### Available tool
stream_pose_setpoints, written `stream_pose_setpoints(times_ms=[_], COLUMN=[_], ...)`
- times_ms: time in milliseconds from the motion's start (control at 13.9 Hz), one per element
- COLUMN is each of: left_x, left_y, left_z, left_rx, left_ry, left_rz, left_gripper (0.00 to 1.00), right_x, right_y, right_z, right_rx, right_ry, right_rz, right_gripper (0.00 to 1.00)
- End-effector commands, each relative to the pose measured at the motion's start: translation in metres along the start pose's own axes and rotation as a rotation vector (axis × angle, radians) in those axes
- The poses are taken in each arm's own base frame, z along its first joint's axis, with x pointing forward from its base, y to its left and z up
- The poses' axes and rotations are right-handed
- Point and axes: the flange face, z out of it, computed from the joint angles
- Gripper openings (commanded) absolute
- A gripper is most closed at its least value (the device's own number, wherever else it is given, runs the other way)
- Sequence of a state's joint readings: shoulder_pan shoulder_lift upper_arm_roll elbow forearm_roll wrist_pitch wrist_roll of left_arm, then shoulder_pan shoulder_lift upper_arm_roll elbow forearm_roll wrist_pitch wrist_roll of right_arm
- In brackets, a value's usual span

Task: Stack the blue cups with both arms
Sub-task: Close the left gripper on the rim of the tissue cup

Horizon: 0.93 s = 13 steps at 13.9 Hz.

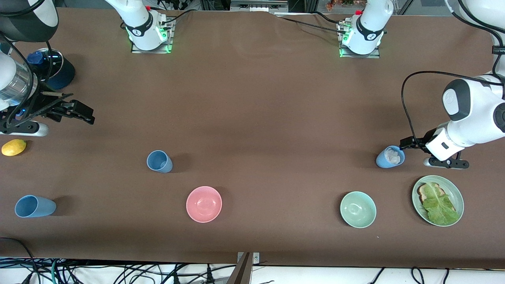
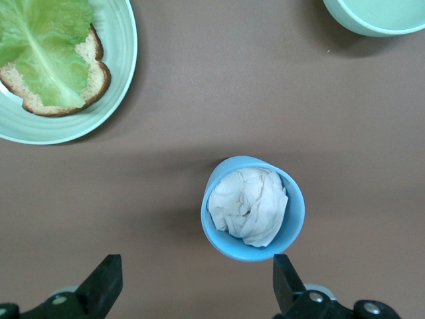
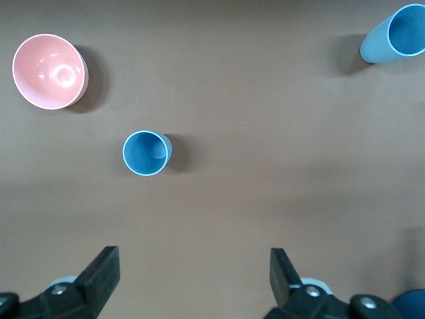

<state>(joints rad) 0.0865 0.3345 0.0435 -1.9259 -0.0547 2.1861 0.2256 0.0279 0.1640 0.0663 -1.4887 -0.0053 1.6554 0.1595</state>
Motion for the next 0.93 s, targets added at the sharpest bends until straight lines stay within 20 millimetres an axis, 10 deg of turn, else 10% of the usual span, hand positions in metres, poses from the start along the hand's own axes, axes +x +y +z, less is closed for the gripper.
stream_pose_setpoints(times_ms=[0, 863], left_x=[-0.002, -0.003], left_y=[0.001, 0.003], left_z=[0.011, 0.063], left_rx=[0.011, 0.035], left_ry=[0.018, 0.109], left_rz=[0.025, 0.024], left_gripper=[1.00, 1.00], right_x=[0.001, 0.001], right_y=[-0.001, 0.000], right_z=[-0.008, -0.008], right_rx=[0.002, 0.002], right_ry=[0.013, 0.013], right_rz=[-0.011, -0.010], right_gripper=[1.00, 1.00])
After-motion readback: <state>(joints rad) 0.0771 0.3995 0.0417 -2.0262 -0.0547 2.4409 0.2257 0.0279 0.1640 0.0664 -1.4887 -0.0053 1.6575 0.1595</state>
